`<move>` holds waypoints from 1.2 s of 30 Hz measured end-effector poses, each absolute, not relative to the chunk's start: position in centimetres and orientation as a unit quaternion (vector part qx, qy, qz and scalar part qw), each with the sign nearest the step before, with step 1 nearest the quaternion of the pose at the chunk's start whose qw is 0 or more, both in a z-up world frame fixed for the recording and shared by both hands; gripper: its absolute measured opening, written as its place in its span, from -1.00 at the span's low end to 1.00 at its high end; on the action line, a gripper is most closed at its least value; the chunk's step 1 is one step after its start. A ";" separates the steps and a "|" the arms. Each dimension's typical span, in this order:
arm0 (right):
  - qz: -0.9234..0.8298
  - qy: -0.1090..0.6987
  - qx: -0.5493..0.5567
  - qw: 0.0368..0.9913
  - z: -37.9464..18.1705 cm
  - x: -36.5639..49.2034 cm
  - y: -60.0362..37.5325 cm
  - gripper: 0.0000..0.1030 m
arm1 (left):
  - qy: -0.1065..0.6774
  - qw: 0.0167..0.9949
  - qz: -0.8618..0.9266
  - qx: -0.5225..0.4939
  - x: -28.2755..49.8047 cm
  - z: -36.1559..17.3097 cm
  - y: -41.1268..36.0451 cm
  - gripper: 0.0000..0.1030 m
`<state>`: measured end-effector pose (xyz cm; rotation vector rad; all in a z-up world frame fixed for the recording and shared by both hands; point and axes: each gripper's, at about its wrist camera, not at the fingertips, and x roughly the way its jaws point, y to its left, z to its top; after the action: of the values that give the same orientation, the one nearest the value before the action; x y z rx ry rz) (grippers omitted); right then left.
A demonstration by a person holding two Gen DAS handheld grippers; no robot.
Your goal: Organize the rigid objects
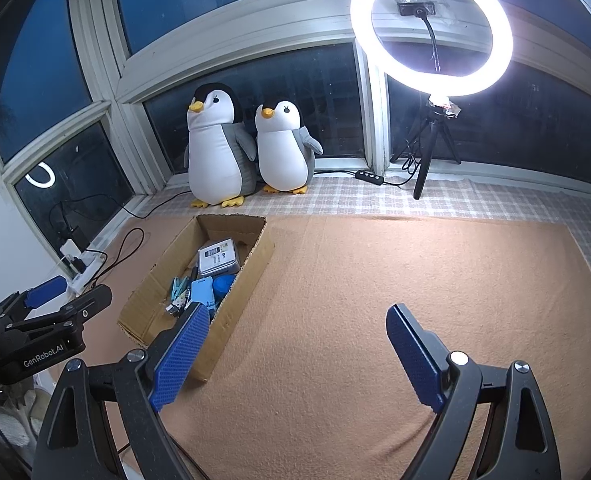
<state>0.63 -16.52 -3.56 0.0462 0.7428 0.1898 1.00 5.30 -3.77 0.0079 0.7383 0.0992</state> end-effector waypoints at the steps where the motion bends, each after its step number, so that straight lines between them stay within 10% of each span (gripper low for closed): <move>1: 0.092 0.362 0.023 0.927 -3.6 0.6 -16.5 0.70 | 0.361 0.931 0.048 0.004 1.0 -3.8 5.3 0.78; 36: 0.092 0.370 0.024 0.924 -3.8 1.0 -16.5 0.70 | 0.361 0.931 0.050 0.002 1.0 -3.7 5.3 0.79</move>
<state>0.99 -16.46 -3.78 0.0484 0.7592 0.1889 1.04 5.34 -3.67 0.0036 0.7382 0.1034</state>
